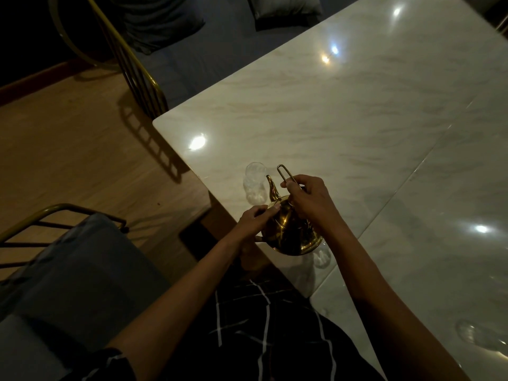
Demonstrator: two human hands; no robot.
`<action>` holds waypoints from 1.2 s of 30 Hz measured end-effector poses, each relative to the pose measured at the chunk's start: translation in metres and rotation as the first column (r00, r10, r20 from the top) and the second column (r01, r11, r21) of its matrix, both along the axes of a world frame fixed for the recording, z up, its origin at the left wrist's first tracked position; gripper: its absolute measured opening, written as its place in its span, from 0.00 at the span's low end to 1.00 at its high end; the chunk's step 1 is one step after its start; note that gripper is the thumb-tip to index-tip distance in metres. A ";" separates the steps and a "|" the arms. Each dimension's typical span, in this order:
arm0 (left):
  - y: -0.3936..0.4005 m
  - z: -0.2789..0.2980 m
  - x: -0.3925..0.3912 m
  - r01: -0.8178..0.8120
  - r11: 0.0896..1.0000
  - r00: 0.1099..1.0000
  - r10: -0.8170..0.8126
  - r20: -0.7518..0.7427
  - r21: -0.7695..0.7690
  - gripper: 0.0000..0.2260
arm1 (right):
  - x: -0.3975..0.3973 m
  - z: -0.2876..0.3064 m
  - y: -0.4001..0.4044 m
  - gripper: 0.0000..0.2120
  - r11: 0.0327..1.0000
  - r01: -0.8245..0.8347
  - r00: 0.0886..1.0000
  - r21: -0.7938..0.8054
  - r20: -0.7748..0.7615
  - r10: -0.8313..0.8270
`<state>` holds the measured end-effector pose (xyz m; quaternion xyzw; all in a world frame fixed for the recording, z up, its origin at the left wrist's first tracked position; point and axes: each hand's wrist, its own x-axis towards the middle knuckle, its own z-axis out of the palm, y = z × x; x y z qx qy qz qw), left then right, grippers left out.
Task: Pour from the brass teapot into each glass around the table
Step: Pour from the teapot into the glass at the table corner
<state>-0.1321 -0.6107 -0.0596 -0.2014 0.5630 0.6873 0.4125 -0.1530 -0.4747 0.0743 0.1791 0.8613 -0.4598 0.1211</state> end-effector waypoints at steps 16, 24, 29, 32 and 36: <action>-0.003 0.002 0.001 0.012 1.000 1.000 -0.012 -0.001 -0.003 0.29 | 0.003 -0.001 -0.003 0.12 1.000 0.001 1.000 -0.014 0.006 -0.001; -0.004 0.007 0.000 0.027 0.999 1.000 -0.027 -0.008 -0.018 0.22 | 0.004 0.002 -0.007 0.12 1.000 0.011 1.000 -0.014 0.010 -0.011; -0.007 0.005 -0.001 0.045 0.999 0.999 -0.045 -0.027 -0.025 0.19 | 0.003 0.003 -0.010 0.12 1.000 0.024 1.000 -0.020 0.018 -0.023; -0.010 0.006 -0.004 0.055 0.997 0.997 -0.058 -0.060 -0.052 0.18 | 0.004 0.004 -0.012 0.11 0.999 0.033 0.999 -0.031 0.015 -0.033; -0.014 0.003 -0.009 0.055 0.994 0.991 -0.066 -0.114 -0.091 0.26 | 0.006 0.004 -0.012 0.11 0.995 0.066 0.998 -0.070 0.011 -0.065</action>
